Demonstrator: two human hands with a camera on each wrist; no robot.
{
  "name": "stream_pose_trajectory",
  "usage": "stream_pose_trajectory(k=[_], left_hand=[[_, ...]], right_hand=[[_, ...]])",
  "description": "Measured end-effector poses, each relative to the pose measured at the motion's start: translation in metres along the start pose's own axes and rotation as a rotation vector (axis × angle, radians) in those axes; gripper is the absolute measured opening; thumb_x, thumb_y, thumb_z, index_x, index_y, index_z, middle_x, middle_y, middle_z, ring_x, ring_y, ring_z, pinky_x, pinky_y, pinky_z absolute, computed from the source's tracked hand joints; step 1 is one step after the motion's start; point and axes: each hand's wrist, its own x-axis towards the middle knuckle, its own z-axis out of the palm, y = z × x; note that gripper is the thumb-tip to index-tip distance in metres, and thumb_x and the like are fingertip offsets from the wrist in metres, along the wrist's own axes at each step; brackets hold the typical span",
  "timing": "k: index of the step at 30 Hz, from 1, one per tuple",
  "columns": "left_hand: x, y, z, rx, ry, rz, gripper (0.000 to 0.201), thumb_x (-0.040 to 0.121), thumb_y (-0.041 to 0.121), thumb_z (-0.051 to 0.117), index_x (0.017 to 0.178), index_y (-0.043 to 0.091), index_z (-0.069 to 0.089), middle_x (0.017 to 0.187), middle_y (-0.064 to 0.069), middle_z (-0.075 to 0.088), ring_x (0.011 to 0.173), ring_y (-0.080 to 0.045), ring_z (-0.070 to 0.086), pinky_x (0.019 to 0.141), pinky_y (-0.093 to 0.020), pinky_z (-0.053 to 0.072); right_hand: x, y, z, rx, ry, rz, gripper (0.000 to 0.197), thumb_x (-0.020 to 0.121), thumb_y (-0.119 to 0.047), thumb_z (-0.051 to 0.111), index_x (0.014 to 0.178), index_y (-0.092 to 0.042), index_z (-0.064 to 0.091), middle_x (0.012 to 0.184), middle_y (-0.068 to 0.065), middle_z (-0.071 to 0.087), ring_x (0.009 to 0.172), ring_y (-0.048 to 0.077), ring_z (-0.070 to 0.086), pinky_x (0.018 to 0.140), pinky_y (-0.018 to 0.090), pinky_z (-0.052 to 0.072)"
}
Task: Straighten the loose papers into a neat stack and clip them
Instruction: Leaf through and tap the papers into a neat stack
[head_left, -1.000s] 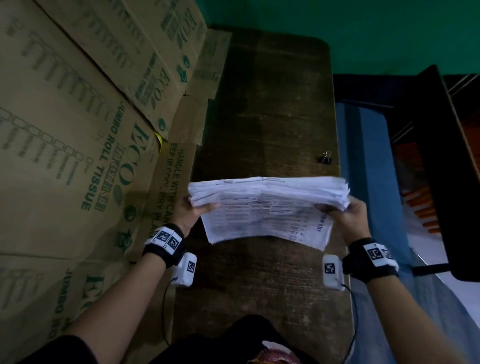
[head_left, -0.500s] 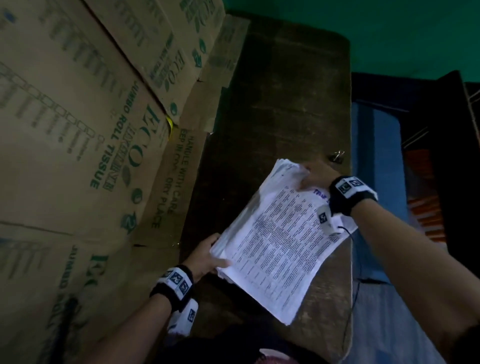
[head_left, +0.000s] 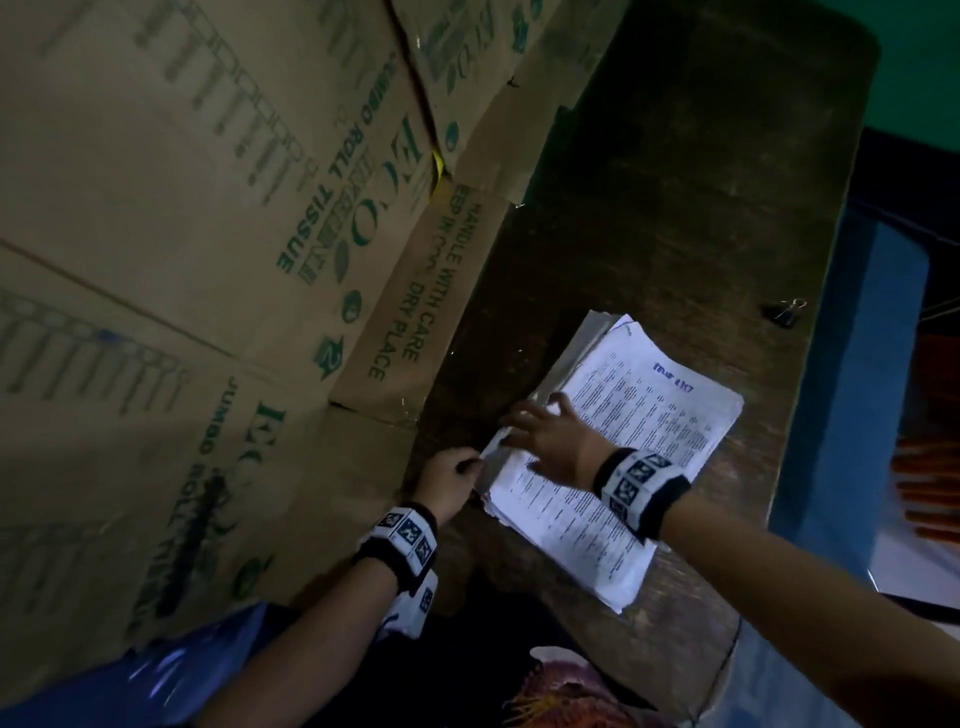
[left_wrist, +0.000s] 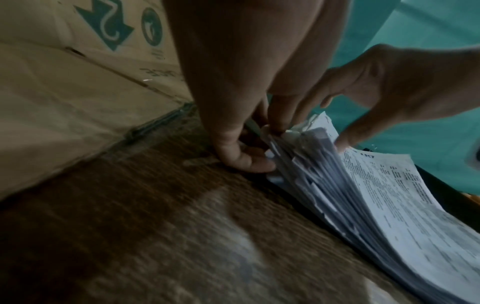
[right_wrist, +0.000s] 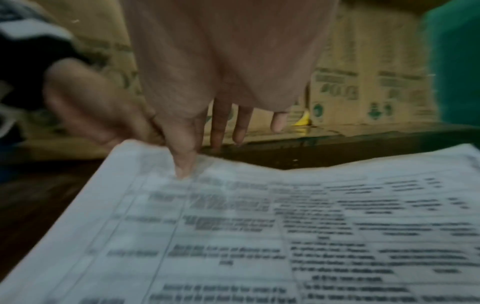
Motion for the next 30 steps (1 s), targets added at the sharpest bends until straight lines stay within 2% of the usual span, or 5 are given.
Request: stream_pose_trajectory(k=[4,14,22,27,30], left_hand=[[-0.001,0.002,0.003,-0.120,0.071,-0.049,0.016,0.094,0.009,0.057,0.104,0.004,0.069,0.096,-0.014,0.067,0.082,-0.026,0.067,0.070,-0.034,0.060],[-0.005,0.003,0.008,-0.257,0.090,-0.048,0.017,0.095,0.002,0.054,0.105,0.003,0.068,0.098,-0.013,0.065,0.084,-0.024,0.065,0.069,-0.031,0.059],[-0.010,0.005,0.015,-0.148,0.146,-0.031,0.019,0.093,0.010,0.056,0.087,-0.002,0.069,0.090,-0.026,0.068,0.081,-0.032,0.069,0.068,-0.037,0.061],[-0.011,0.006,0.019,-0.030,0.190,0.017,0.036,0.091,0.037,0.057,0.078,0.007,0.072,0.075,-0.019,0.070,0.070,-0.028,0.069,0.067,-0.041,0.061],[-0.016,0.010,0.024,0.130,0.165,0.063,0.021,0.088,0.030,0.064,0.077,0.014,0.072,0.073,-0.007,0.070,0.075,-0.025,0.068,0.073,-0.035,0.059]], right_hand=[[0.004,-0.018,0.013,-0.022,-0.078,0.028,0.071,0.088,-0.021,0.065,0.149,-0.026,0.029,0.158,-0.001,0.024,0.148,0.023,0.012,0.112,0.063,0.007],[0.007,-0.019,0.007,0.004,-0.023,0.039,0.076,0.079,-0.022,0.074,0.143,-0.025,0.034,0.147,-0.001,0.034,0.140,0.022,0.025,0.110,0.059,0.013],[-0.001,-0.015,0.007,0.007,0.055,-0.040,0.056,0.076,-0.012,0.074,0.127,-0.027,0.058,0.133,-0.004,0.054,0.133,0.022,0.042,0.107,0.060,0.019],[-0.020,-0.005,0.009,0.014,0.228,-0.153,0.051,0.061,-0.006,0.081,0.105,-0.029,0.070,0.102,-0.010,0.072,0.103,0.012,0.067,0.101,0.047,0.016],[-0.031,0.004,0.010,0.056,0.254,-0.284,0.047,0.058,-0.008,0.087,0.096,-0.033,0.073,0.098,-0.013,0.071,0.100,0.010,0.068,0.101,0.044,0.021]])
